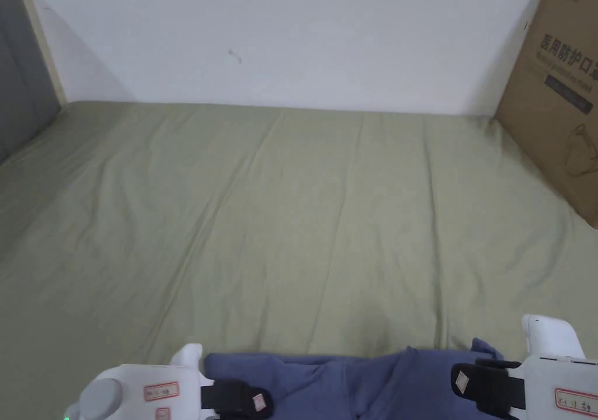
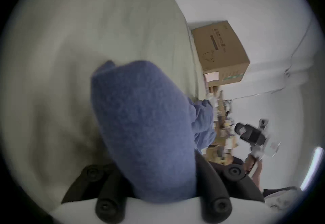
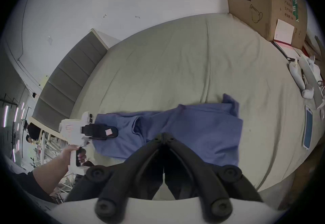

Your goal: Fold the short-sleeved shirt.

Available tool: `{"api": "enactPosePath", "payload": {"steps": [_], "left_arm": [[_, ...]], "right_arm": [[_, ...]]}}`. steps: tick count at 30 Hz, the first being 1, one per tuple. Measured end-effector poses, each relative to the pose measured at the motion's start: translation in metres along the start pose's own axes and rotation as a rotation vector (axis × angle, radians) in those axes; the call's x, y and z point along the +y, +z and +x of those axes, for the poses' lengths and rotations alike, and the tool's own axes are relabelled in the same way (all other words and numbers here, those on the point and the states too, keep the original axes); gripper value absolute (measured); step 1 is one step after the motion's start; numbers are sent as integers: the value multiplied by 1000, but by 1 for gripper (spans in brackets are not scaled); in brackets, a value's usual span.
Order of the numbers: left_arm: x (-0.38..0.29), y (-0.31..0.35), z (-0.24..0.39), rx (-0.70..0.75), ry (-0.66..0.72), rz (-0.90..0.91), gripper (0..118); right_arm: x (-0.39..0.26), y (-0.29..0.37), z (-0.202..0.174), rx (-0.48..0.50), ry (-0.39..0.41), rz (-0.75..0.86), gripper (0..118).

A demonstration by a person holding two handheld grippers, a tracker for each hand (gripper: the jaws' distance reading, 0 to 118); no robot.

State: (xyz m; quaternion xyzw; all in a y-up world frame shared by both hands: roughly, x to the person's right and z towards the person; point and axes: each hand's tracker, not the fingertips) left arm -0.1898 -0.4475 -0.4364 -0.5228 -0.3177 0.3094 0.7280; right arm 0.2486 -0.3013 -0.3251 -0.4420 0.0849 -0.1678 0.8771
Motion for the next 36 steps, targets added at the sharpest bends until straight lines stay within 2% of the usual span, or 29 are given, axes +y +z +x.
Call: {"api": "enactPosePath", "payload": {"steps": [4, 6, 7, 9, 11, 14, 16, 18, 22, 23, 25, 27, 28, 30, 33, 34, 35, 36], "left_arm": [[2, 82, 20, 363, -79, 75, 8], [4, 110, 33, 623, -204, 85, 8], [2, 121, 41, 706, -259, 87, 8], [2, 133, 54, 755, -265, 97, 8], [1, 135, 70, 699, -243, 106, 8], [8, 116, 94, 492, -151, 133, 9], [12, 86, 107, 359, -86, 76, 9], [17, 49, 119, 312, -98, 31, 9], [12, -32, 131, 310, -124, -82, 22], [10, -46, 130, 281, -108, -103, 38], [7, -69, 127, 198, -92, -119, 78], [6, -75, 127, 71, -48, -106, 109], [6, -70, 126, -9, -43, -83, 116], [8, -45, 132, -103, -57, 30, 115], [12, -12, 141, 44, -176, 104, 113], [12, -7, 143, 93, -213, 80, 103], [11, -4, 144, 150, -265, 69, 77], [9, -5, 148, 195, -324, 62, 36]], "right_arm": [[-1, 3, 5, 24, -13, 13, 0], [-3, 4, 8, 28, -12, 16, 0], [-5, 4, 10, 31, -14, 15, 0], [-8, 4, 13, 38, -25, 14, 0], [-10, 5, 15, 44, -38, 14, 0], [-15, 9, 19, 54, -52, 20, 0], [-17, 12, 22, 56, -57, 24, 0], [-19, 17, 26, 53, -62, 28, 0], [-22, 26, 35, 39, -75, 32, 0], [-23, 28, 38, 35, -78, 32, 0], [-24, 31, 43, 29, -85, 34, 0], [-25, 33, 48, 23, -94, 33, 0], [-26, 33, 49, 22, -98, 34, 0], [-25, 33, 53, 20, -109, 34, 0], [-23, 33, 56, 22, -134, 32, 0], [-22, 33, 56, 28, -136, 36, 0], [-21, 33, 56, 31, -134, 41, 0], [-19, 32, 55, 27, -125, 46, 0]]}}
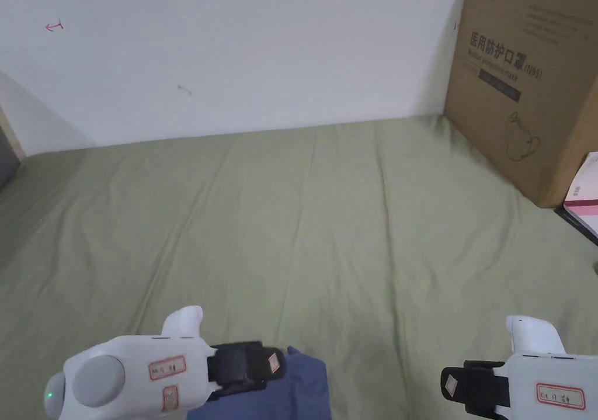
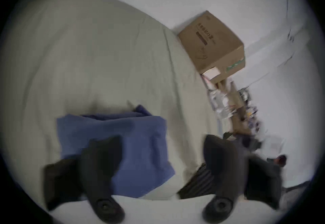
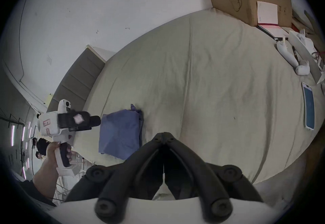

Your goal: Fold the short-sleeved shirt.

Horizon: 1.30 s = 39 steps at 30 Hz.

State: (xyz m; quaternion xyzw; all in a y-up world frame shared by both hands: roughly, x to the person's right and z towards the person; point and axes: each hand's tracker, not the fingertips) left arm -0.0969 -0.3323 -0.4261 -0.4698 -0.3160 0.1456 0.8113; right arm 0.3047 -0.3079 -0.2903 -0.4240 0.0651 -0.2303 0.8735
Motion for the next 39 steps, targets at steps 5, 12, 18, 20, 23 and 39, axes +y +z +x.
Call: {"api": "enactPosePath", "payload": {"steps": [5, 12, 18, 20, 23, 39], "left_arm": [[-8, -46, 23, 44, -151, -144, 0], [-37, -145, 24, 32, -118, -351, 0], [-25, -109, 12, -89, 63, -253, 0], [-14, -68, 20, -34, -41, -116, 0], [9, 18, 43, 54, -172, 159, 0], [11, 152, 97, 556, -352, 909, 0]], "right_arm": [[3, -3, -4, -11, 23, 9, 0], [2, -2, -6, -19, 21, -2, 0], [-3, 9, -16, 1, 3, -3, 0], [-1, 12, -23, 4, 12, 6, 0], [14, 29, -45, -4, 57, 98, 0], [71, 50, -149, -257, 343, 829, 0]]}}
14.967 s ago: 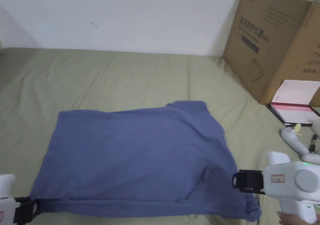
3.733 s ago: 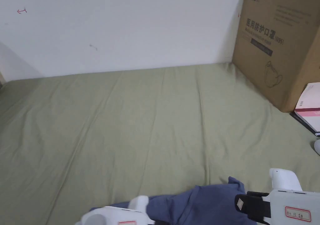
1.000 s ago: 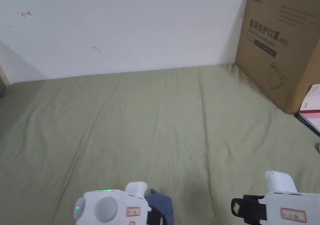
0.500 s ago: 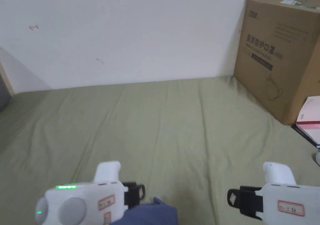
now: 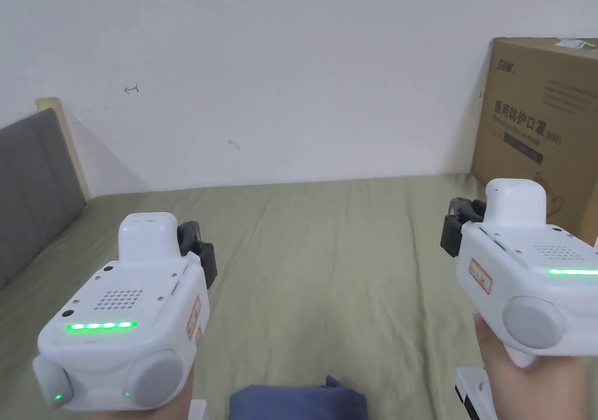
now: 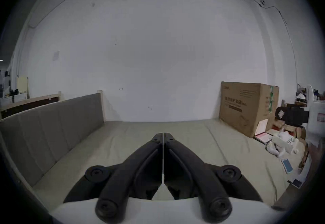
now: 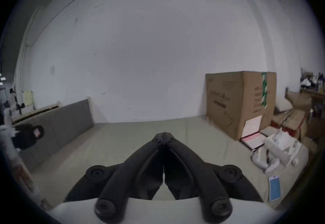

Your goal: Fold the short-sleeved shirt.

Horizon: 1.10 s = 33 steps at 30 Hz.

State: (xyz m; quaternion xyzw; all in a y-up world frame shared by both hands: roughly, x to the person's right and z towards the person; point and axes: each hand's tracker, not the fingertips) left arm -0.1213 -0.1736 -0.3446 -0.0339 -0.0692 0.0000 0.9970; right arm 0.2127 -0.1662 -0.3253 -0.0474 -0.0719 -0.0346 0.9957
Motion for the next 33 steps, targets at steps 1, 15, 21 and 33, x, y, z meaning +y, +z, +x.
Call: {"api": "enactPosePath", "payload": {"steps": [1, 15, 21, 33], "left_arm": [[-1, 0, 1, 4, 9, 1, 0], [-15, 4, -2, -26, 40, -39, 0], [-51, 0, -42, -118, 132, -242, 0], [-166, -43, -123, -502, 493, -769, 40]], "right_arm": [[-2, -1, -1, -22, 17, -1, 0], [-22, 3, 13, -3, -69, -105, 0], [-93, -60, -36, 365, -86, -657, 0], [-250, -84, -21, 515, -399, -1179, 0]]}}
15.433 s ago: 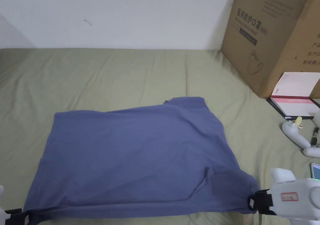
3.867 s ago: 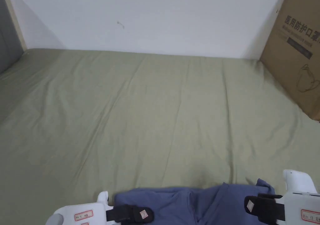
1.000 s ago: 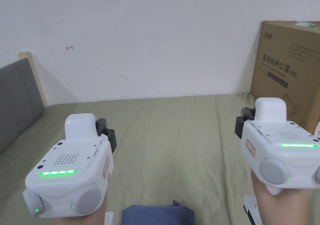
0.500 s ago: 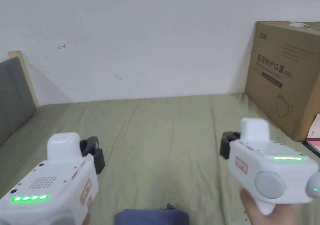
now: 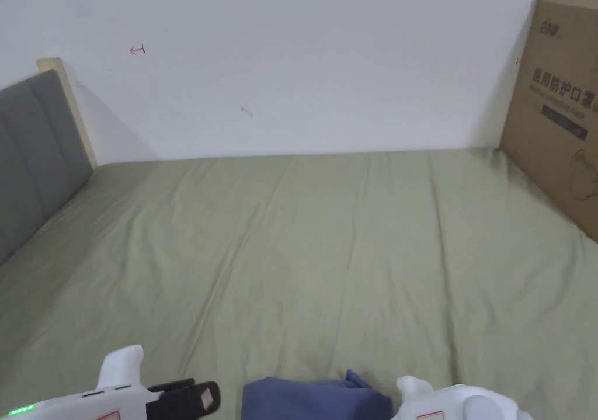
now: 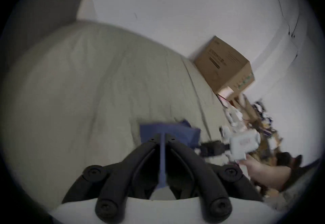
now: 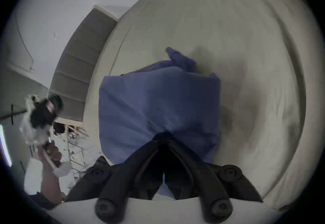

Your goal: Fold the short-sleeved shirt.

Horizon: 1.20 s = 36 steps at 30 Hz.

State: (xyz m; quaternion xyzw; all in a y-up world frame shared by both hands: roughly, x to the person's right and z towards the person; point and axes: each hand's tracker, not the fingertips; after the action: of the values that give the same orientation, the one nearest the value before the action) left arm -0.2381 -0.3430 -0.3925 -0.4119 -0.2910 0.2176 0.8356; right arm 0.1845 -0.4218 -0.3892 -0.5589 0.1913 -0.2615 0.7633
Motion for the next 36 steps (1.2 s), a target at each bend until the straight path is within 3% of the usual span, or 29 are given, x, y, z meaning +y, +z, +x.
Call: {"api": "enactPosePath", "payload": {"steps": [1, 5, 10, 14, 17, 18, 19, 20, 21, 22, 23, 24, 25, 26, 28, 30, 36], "left_arm": [[-3, -8, -11, -40, 31, -29, 79], [-17, -56, -55, -231, 251, -179, 118], [-34, -110, -92, -359, 427, -183, 118], [-44, -152, -89, -704, 549, -232, 118], [-49, -168, -77, -682, 528, -230, 118], [-48, -167, -75, -695, 497, -213, 117], [-50, -164, -76, -677, 488, -197, 104], [-51, -160, -78, -615, 467, -191, 73], [-53, -155, -91, -467, 423, -224, 23], [-53, -154, -96, -298, 384, -264, 15], [-57, -156, -104, -315, 459, -316, 15], [-48, -148, -91, -441, 486, -262, 15], [-41, -149, -75, -415, 460, -268, 16], [-37, -145, -69, -298, 333, -297, 16], [-27, -129, -65, -357, 365, -285, 16], [-9, -99, -58, -375, 311, -211, 16], [59, 15, -104, -108, 165, -168, 16]], "right_arm": [[1, 1, 4, -2, 1, 0, 0], [-1, 3, 14, 53, -7, 2, 0], [-4, 2, 17, 76, -18, 5, 0], [-3, 1, 24, 106, -71, -2, 0], [-2, 0, 26, 114, -101, -8, 0], [-2, 0, 26, 116, -105, -8, 0], [-2, 0, 26, 118, -107, -8, 0], [-3, 0, 27, 121, -111, -7, 0], [-4, 0, 27, 125, -118, -4, 0], [-4, 1, 28, 128, -126, -1, 0], [-6, 0, 30, 149, -149, -2, 0], [-7, 0, 30, 143, -167, 1, 0], [-8, 1, 29, 142, -179, 10, 0], [-8, 3, 28, 143, -183, 11, 0], [-9, 12, 21, 136, -167, 15, 0], [-10, 30, 12, 150, -128, 24, 0], [-15, 87, -9, 139, -26, 100, 0]]}}
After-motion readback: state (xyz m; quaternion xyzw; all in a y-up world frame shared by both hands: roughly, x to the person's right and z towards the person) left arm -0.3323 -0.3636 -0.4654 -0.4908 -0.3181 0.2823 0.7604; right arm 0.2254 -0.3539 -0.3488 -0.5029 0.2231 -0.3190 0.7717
